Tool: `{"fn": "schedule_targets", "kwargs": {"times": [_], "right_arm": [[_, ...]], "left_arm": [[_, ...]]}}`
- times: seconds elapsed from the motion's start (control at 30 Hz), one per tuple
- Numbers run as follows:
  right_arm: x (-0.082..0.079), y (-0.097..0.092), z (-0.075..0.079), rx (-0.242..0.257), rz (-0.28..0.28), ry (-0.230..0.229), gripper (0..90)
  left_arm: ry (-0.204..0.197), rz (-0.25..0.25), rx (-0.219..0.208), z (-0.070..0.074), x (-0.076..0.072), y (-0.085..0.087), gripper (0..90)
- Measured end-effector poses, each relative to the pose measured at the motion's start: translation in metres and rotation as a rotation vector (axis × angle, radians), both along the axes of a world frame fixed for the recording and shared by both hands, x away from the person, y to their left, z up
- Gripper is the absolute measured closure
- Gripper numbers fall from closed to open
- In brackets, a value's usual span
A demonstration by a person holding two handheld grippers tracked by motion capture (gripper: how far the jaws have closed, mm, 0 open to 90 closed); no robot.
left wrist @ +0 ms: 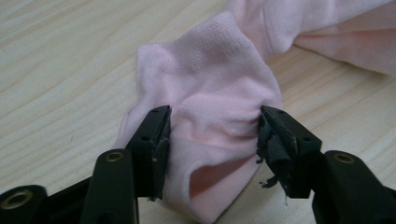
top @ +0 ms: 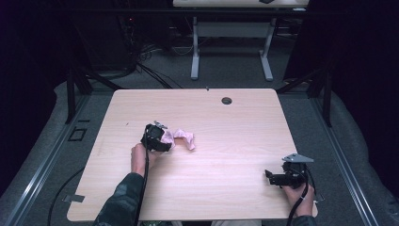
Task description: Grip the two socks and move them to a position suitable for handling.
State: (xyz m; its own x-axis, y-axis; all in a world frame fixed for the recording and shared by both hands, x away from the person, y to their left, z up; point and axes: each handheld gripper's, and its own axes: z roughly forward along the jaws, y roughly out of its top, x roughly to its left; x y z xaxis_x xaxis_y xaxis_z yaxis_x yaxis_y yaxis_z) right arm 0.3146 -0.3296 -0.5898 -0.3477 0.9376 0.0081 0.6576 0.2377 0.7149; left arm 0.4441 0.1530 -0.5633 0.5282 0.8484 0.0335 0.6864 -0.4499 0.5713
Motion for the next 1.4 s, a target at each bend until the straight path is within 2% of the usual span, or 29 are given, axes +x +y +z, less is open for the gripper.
{"fn": "schedule_targets", "kwargs": {"times": [0.17,0.4,0.47,0.57,0.7,0.9,1.0,1.07,1.2,1.3,1.4], "right_arm": [[0.000,0.000,0.000,0.000,0.001,0.001,1.0],[0.000,0.000,0.000,0.001,-0.001,-0.001,1.2],[0.000,0.000,0.000,0.000,-0.002,-0.001,1.3],[0.000,0.000,0.000,-0.001,-0.001,-0.001,1.4],[0.000,0.000,0.000,-0.001,-0.001,-0.001,1.5],[0.000,0.000,0.000,-0.001,-0.004,-0.003,1.7],[0.000,0.000,0.000,0.000,-0.005,-0.003,1.7],[0.000,0.000,0.000,-0.001,-0.005,-0.004,1.8],[0.000,-0.001,0.000,-0.001,-0.003,-0.002,1.8],[0.000,-0.001,0.000,-0.001,-0.004,-0.002,1.8],[0.000,-0.001,0.000,0.000,-0.006,0.000,1.8]], "left_arm": [[-0.004,0.011,-0.006,-0.001,0.000,0.002,54.4],[-0.016,0.026,-0.003,0.000,0.001,0.009,73.8],[-0.015,0.034,-0.015,-0.001,0.001,0.012,76.5],[-0.030,0.049,-0.016,0.000,0.000,0.016,77.7],[-0.047,0.071,-0.048,0.006,-0.002,0.025,77.8],[-0.074,0.082,-0.045,0.015,-0.008,0.034,77.8],[-0.069,0.080,-0.055,0.018,-0.010,0.037,77.8],[-0.081,0.082,-0.053,0.022,-0.013,0.038,77.8],[-0.107,0.057,-0.054,0.037,-0.025,0.041,77.8],[-0.116,0.044,-0.053,0.043,-0.030,0.041,77.8],[-0.129,0.014,-0.058,0.054,-0.043,0.039,77.8]]}}
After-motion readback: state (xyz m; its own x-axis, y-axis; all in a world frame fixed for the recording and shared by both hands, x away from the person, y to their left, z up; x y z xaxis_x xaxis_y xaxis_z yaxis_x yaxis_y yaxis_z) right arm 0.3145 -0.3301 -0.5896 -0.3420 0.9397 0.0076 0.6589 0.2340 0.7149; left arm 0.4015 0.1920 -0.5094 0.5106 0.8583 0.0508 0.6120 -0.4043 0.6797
